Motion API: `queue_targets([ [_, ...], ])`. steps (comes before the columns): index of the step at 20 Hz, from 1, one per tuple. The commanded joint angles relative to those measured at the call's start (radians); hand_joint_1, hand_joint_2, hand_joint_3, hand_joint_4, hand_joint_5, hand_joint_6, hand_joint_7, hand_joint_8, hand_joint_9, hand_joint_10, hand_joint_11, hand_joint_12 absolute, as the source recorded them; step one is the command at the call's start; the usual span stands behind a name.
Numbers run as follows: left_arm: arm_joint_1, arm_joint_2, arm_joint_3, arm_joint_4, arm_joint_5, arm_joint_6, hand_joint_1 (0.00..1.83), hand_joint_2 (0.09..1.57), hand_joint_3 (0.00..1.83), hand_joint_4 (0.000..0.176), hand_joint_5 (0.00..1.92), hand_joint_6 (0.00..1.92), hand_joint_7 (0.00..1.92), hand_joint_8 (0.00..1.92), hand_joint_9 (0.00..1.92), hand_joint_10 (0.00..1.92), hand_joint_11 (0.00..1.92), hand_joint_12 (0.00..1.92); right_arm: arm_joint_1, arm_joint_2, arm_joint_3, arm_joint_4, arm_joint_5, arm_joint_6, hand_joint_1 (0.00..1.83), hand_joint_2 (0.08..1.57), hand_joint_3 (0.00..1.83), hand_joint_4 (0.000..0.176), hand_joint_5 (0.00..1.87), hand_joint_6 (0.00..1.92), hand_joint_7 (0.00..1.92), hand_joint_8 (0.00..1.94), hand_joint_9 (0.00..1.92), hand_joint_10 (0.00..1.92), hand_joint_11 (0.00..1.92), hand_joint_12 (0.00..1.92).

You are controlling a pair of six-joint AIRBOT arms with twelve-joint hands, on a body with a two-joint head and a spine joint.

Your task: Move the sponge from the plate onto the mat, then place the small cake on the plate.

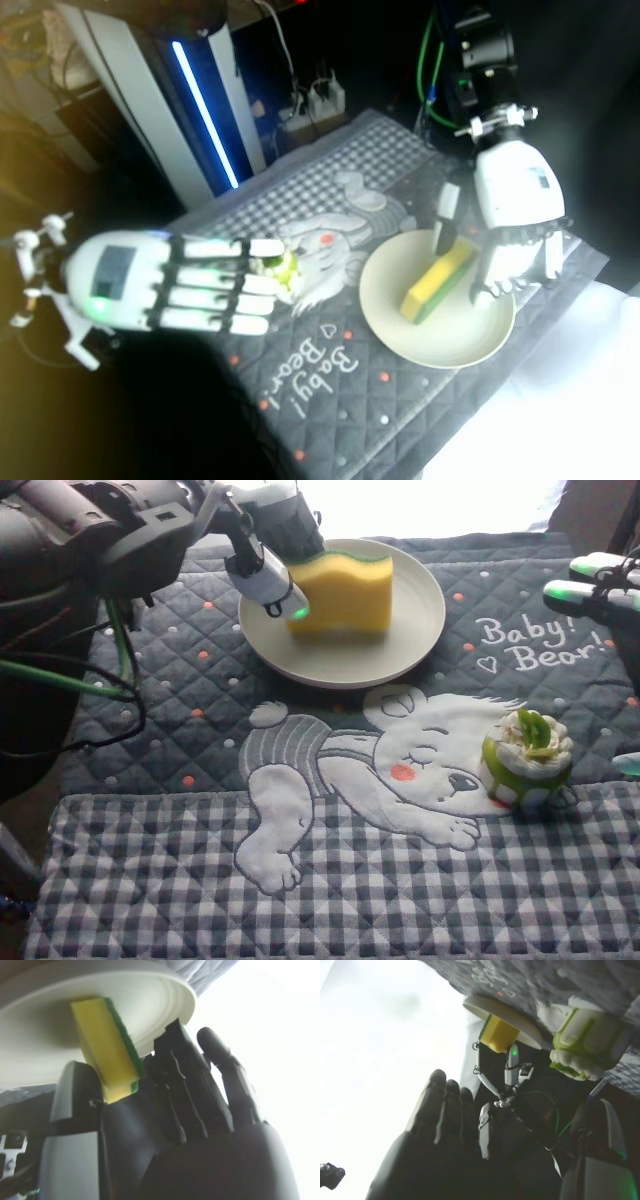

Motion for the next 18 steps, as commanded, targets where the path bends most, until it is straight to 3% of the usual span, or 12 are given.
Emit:
queue_targets([
  [1, -0.008, -0.021, 0.021, -0.012, -0.079, -0.002, 1.08, 1.11, 0.01, 0.000, 0.96, 0.96, 0.93, 0.02, 0.78, 0.03, 0.09, 1.34, 0.014, 0.000, 0.008, 0.038, 0.119, 0.008, 0.81, 0.95, 0.00, 0.174, 0.08, 0.01, 0.03, 0.01, 0.05, 0.01, 0.11, 0.07],
  [2, -0.009, -0.036, 0.039, -0.016, -0.071, -0.002, 1.18, 1.14, 0.00, 0.007, 0.99, 0.92, 0.87, 0.97, 0.83, 0.06, 0.10, 1.38, 0.014, -0.002, 0.010, 0.038, 0.119, 0.011, 0.84, 0.95, 0.00, 0.151, 0.09, 0.01, 0.03, 0.00, 0.05, 0.01, 0.09, 0.06],
  [3, -0.011, -0.043, 0.045, -0.024, -0.078, -0.002, 1.21, 1.16, 0.00, 0.000, 1.00, 0.86, 0.82, 1.33, 0.58, 0.94, 0.03, 1.64, 0.014, -0.003, 0.011, 0.037, 0.119, 0.012, 0.80, 0.96, 0.00, 0.175, 0.10, 0.01, 0.04, 0.01, 0.05, 0.01, 0.07, 0.06],
  [5, -0.020, -0.012, -0.001, -0.031, -0.124, -0.002, 1.20, 1.16, 0.00, 0.000, 0.98, 0.94, 0.80, 1.32, 0.52, 1.00, 0.05, 1.63, 0.014, -0.003, 0.011, 0.037, 0.119, 0.019, 0.76, 0.96, 0.00, 0.174, 0.11, 0.01, 0.07, 0.02, 0.08, 0.02, 0.11, 0.08],
  [6, -0.027, 0.022, -0.043, -0.031, -0.155, -0.002, 1.19, 1.17, 0.00, 0.001, 0.90, 1.02, 0.84, 1.29, 0.57, 0.82, 0.06, 1.46, 0.014, -0.003, 0.010, 0.037, 0.119, 0.026, 0.75, 0.96, 0.00, 0.160, 0.12, 0.01, 0.06, 0.01, 0.08, 0.02, 0.12, 0.08],
  [9, -0.035, 0.123, -0.158, -0.021, -0.240, -0.001, 1.20, 1.15, 0.00, 0.030, 0.94, 0.99, 0.90, 1.17, 0.65, 0.73, 0.12, 1.42, 0.013, -0.004, 0.009, 0.037, 0.119, 0.040, 0.73, 0.98, 0.01, 0.173, 0.12, 0.01, 0.07, 0.01, 0.09, 0.01, 0.08, 0.08],
  [10, -0.034, 0.177, -0.218, -0.007, -0.277, -0.001, 1.22, 1.10, 0.00, 0.031, 1.03, 0.94, 1.02, 0.89, 0.77, 0.64, 0.32, 1.30, 0.012, -0.003, 0.008, 0.037, 0.119, 0.043, 0.74, 0.99, 0.01, 0.159, 0.11, 0.00, 0.06, 0.00, 0.08, 0.01, 0.08, 0.08],
  [11, -0.024, 0.240, -0.287, 0.005, -0.326, -0.001, 1.24, 1.08, 0.00, 0.031, 1.08, 0.80, 1.06, 0.89, 0.86, 0.65, 0.48, 1.35, 0.012, -0.002, 0.006, 0.037, 0.119, 0.044, 0.79, 0.99, 0.01, 0.134, 0.12, 0.01, 0.06, 0.00, 0.07, 0.00, 0.07, 0.08],
  [12, -0.013, 0.281, -0.333, 0.008, -0.363, -0.001, 1.26, 1.06, 0.00, 0.000, 1.13, 0.58, 1.08, 0.98, 0.85, 0.85, 0.47, 1.50, 0.012, -0.001, 0.005, 0.037, 0.119, 0.044, 0.82, 0.99, 0.01, 0.126, 0.13, 0.01, 0.06, 0.00, 0.06, 0.00, 0.05, 0.07],
  [14, 0.030, 0.409, -0.465, 0.028, -0.466, -0.002, 1.26, 1.05, 0.00, 0.000, 1.16, 0.55, 1.09, 0.95, 0.84, 0.86, 0.41, 1.51, 0.012, 0.006, -0.001, 0.037, 0.119, 0.048, 0.78, 0.99, 0.00, 0.141, 0.13, 0.00, 0.06, 0.00, 0.05, 0.00, 0.07, 0.08],
  [16, 0.097, 0.525, -0.587, 0.037, -0.559, -0.002, 1.24, 1.08, 0.00, 0.000, 1.14, 0.63, 0.99, 1.09, 0.82, 1.01, 0.52, 1.69, 0.012, 0.009, -0.005, 0.037, 0.119, 0.050, 0.79, 1.00, 0.01, 0.135, 0.14, 0.01, 0.06, 0.00, 0.05, 0.00, 0.06, 0.08],
  [18, 0.190, 0.611, -0.678, 0.015, -0.632, -0.002, 1.25, 1.10, 0.00, 0.000, 1.11, 0.62, 0.94, 1.22, 0.70, 1.21, 0.33, 1.86, 0.013, 0.009, -0.004, 0.040, 0.119, 0.050, 0.72, 1.03, 0.01, 0.113, 0.17, 0.01, 0.08, 0.01, 0.06, 0.01, 0.08, 0.09],
])
